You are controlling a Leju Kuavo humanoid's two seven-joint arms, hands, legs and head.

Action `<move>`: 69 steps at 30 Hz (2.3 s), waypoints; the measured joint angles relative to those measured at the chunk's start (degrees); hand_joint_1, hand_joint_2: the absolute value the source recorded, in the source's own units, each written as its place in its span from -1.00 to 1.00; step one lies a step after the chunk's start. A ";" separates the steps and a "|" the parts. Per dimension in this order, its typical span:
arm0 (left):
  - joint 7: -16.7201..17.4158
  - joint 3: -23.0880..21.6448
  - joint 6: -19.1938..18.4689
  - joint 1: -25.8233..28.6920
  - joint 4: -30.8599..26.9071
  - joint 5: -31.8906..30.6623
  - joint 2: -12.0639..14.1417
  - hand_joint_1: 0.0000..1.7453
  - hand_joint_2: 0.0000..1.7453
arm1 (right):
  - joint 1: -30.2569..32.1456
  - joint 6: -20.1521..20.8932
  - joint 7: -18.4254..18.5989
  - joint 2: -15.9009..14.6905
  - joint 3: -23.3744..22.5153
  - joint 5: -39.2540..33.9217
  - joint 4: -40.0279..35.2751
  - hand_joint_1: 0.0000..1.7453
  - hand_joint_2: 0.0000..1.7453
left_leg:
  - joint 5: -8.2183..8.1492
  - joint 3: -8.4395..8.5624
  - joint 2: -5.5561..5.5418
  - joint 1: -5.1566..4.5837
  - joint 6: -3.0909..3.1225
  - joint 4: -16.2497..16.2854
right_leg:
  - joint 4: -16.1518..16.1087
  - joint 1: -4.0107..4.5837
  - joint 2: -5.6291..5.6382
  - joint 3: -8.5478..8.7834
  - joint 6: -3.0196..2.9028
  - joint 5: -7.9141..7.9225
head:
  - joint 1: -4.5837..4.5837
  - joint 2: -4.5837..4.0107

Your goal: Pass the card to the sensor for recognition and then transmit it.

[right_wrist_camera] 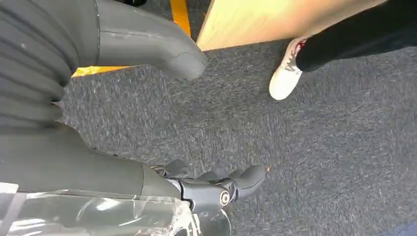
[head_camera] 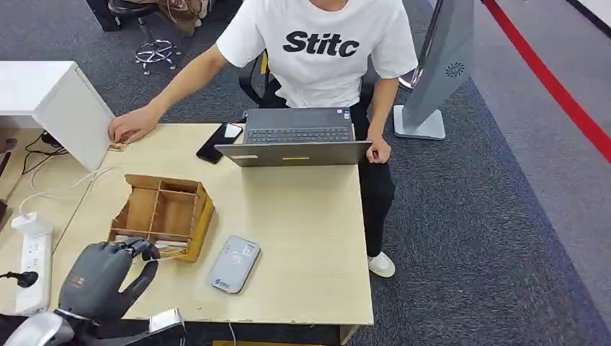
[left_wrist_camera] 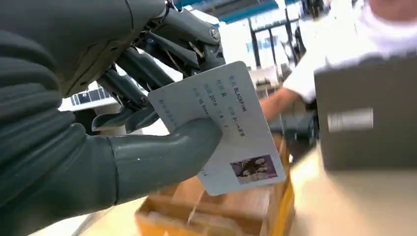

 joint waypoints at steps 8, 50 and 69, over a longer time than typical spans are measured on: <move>2.07 -3.56 -1.72 1.24 2.40 -0.52 2.71 1.00 1.00 | -2.19 1.83 -0.46 0.00 -2.56 1.24 1.75 -1.00 1.00 | 0.00 0.01 -0.05 -0.01 0.01 0.00 | 0.00 -0.01 -0.04 0.02 0.01 0.01 | 0.02 0.00; 5.83 -6.77 -0.74 -10.96 19.82 -15.39 -18.49 1.00 1.00 | -7.81 2.01 -0.74 0.02 -2.16 4.72 8.68 -1.00 1.00 | 0.06 -0.02 -0.09 -0.04 0.09 0.03 | -0.01 -0.05 -0.10 0.00 0.05 0.07 | 0.04 0.00; 6.05 -6.77 -3.98 -10.64 21.27 -15.85 -18.80 1.00 1.00 | -8.98 3.26 -0.94 0.00 -2.18 5.38 10.03 -1.00 1.00 | 0.06 -0.06 -0.09 -0.04 0.09 0.02 | -0.01 -0.04 -0.10 0.01 0.05 0.07 | 0.02 0.00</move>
